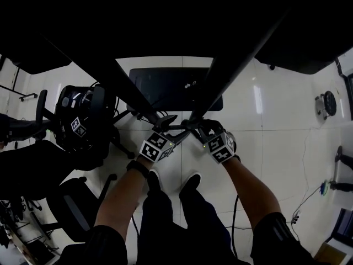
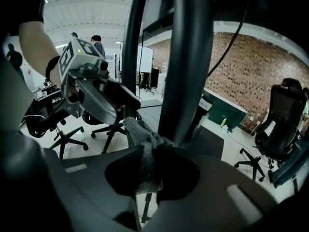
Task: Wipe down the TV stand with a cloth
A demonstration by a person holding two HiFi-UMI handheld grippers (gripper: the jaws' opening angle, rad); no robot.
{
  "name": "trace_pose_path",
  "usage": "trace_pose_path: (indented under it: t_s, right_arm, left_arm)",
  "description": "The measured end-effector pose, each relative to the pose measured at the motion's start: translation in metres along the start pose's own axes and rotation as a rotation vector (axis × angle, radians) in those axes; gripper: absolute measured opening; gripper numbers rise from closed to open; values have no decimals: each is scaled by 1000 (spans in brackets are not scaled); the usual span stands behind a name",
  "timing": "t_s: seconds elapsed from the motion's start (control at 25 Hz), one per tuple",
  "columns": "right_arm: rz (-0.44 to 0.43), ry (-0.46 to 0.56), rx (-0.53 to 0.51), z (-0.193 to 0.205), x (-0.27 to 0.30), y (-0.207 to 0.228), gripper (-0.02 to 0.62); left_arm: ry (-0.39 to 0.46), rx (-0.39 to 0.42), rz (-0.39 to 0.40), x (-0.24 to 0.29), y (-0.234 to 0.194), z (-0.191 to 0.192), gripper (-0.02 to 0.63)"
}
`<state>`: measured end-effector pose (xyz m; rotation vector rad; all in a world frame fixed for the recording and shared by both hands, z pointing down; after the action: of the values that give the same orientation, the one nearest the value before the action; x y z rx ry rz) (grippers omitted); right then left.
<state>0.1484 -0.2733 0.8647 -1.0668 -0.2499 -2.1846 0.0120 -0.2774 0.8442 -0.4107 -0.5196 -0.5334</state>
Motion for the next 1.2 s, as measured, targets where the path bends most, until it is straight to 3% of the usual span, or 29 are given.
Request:
trace_pose_path:
  t_s: [0.16,0.44,0.64,0.84,1.04,1.2]
  right_arm:
    - [4,120,75,-34,-55,-7,44]
    - [-43,369,135,-102,-189,-23,43]
    - [-91,485,131,-134,-272,-50,41]
    - [-93,621,150,-164,-358,-86,41]
    - [-35,709,179,-172,-423,-132,40]
    - [-59,755,203,-175,-469,-194,40]
  left_arm:
    - [63,11,2,-40,30,-27,347]
    - [255,169,-75,-164,105,-105,347]
    - [384,118,-103,-242,152,-131,345]
    - [499,139,-108,-317,196,-167,344]
    - [563,266,-92,-386,246,-168,341]
    - [570,246,-76,-439,284,-141,341]
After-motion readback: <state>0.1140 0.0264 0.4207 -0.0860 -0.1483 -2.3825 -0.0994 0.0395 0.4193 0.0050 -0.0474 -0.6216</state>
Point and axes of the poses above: the fingertips, and each gripper's own axes: x forward along the fingers, y to its right, z out of its underside, the point moved 7 cm from there along -x, backward along the fingers, and after that the axes turned 8 degrees about -y, right-handed, at the moved point
